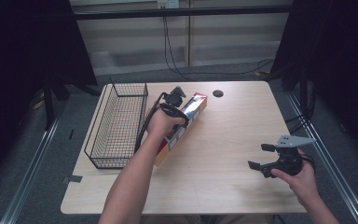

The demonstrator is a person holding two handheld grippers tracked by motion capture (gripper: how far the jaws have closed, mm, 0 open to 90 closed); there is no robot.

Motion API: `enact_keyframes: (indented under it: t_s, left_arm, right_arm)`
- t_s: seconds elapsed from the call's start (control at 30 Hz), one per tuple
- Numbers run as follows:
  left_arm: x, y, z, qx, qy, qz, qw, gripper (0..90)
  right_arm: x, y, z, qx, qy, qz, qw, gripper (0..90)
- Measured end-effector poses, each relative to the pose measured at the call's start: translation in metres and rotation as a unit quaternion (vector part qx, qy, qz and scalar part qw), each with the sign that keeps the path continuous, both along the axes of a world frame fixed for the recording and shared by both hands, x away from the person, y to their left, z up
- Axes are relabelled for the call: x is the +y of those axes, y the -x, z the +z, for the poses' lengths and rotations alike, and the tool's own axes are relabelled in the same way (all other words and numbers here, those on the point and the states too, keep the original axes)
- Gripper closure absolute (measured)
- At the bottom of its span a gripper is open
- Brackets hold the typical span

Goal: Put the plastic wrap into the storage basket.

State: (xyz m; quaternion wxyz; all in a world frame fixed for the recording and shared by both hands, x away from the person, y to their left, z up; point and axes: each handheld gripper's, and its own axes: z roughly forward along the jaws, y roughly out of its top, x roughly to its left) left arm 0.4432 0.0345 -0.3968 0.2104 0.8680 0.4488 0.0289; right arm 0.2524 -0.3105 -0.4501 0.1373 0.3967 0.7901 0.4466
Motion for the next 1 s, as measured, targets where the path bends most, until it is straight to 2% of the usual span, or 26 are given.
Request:
enact_keyframes:
  t_s: [0.1,0.13,0.27,0.37,0.5,0.63,0.8,0.93,1.0]
  left_arm:
    - [0.004,0.0,0.002,0.003,-0.001,-0.004,1.0,43.3]
    - [0.005,0.0,0.004,0.006,-0.009,-0.003,0.9999,43.3]
    - [0.009,0.001,0.007,0.004,-0.003,0.001,1.0,43.3]
    - [0.013,0.001,0.01,0.002,-0.008,0.004,1.0,43.3]
    - [0.019,0.001,0.015,0.008,-0.005,0.008,0.9999,43.3]
    - [0.024,0.002,0.018,0.005,-0.005,0.013,0.9999,43.3]
    - [0.028,0.003,0.022,0.004,0.002,0.013,0.9999,43.4]
    - [0.033,0.003,0.026,0.006,-0.004,0.009,0.9999,43.4]
    - [0.034,0.004,0.028,0.005,0.0,0.017,0.9998,43.4]
  right_arm:
    - [0.0,0.0,0.0,-0.001,0.0,0.0,1.0,6.8]
    - [0.0,0.0,0.0,0.0,0.0,0.0,1.0,6.8]
    - [0.0,0.0,0.0,0.001,-0.002,0.001,1.0,6.8]
    - [0.0,-0.001,0.0,0.002,-0.002,0.001,1.0,6.5]
    - [0.001,-0.001,0.0,0.001,-0.004,0.001,1.0,6.2]
    - [0.001,-0.001,-0.001,0.002,-0.003,0.0,1.0,5.9]
    - [0.001,-0.001,0.0,0.001,-0.004,0.0,1.0,5.6]
    - [0.001,-0.001,-0.001,0.001,-0.003,0.002,1.0,5.5]
    - [0.001,0.0,0.0,0.002,-0.003,0.003,1.0,5.3]
